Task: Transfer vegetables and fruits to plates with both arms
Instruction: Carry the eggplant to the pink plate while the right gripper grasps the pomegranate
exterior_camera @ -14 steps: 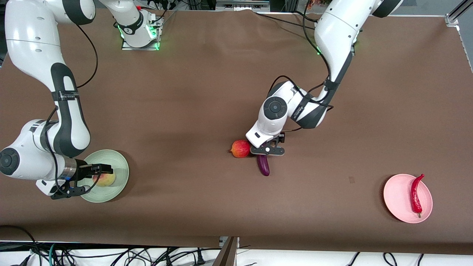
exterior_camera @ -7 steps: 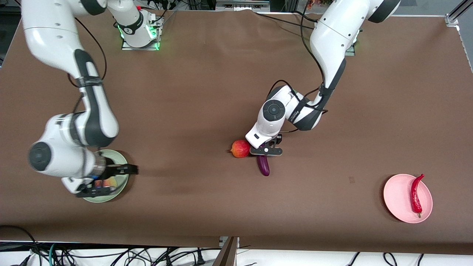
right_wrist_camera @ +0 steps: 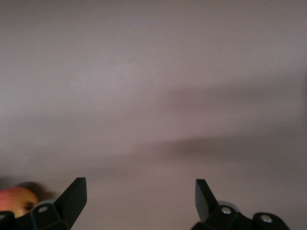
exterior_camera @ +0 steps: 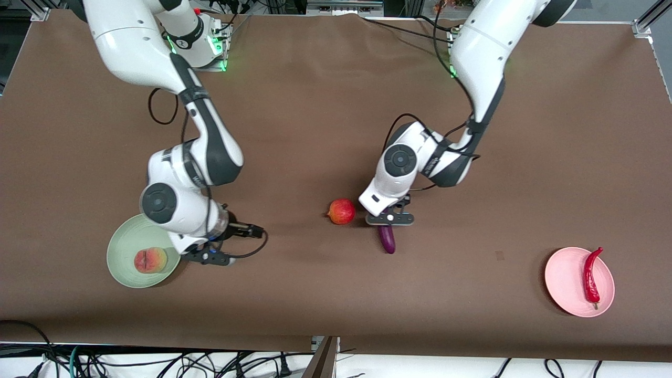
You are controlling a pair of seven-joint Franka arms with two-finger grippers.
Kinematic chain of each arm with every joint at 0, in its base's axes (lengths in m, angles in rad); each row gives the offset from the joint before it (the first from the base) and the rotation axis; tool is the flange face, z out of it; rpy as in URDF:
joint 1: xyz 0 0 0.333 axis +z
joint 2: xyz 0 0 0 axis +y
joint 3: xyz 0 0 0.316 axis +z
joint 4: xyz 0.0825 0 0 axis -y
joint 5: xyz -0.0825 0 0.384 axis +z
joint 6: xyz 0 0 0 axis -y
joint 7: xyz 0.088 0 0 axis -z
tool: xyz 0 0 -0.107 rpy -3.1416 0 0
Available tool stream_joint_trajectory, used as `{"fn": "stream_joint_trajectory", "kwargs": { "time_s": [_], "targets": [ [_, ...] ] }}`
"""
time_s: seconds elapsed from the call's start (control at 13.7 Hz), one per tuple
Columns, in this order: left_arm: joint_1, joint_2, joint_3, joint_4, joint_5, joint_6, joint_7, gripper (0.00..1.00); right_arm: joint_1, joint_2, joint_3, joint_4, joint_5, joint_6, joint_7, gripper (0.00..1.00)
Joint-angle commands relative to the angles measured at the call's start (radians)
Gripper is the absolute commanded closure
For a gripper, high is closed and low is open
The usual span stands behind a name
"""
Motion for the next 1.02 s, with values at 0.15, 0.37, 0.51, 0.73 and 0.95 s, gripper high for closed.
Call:
{"fn": "stream_joint_trajectory", "kwargs": {
  "time_s": [0.15,0.37,0.51,0.73,0.95],
  "targets": [
    [0.158,-0.134,0.011,-0.019,0.034,-0.219,0.006,0.84,0.171,0.056,-0.016,-0.011,-0.004,0.191,0.278,0.00],
    [0.290,-0.138,0.016,-0.016,0.118,-0.231,0.161,0.83,0.248,0.108,-0.022,-0.009,-0.055,0.302,0.425,0.00],
    [0.376,-0.131,0.014,0.018,0.189,-0.223,0.254,0.81,0.276,0.123,-0.022,-0.008,-0.087,0.327,0.482,0.00],
    [0.482,-0.049,0.016,0.074,0.267,-0.184,0.312,0.76,0.302,0.125,-0.022,-0.008,-0.089,0.333,0.517,0.00],
    [0.563,0.007,0.016,0.078,0.303,-0.038,0.406,0.77,0.317,0.120,-0.025,-0.006,-0.089,0.333,0.538,0.00]
  ]
}}
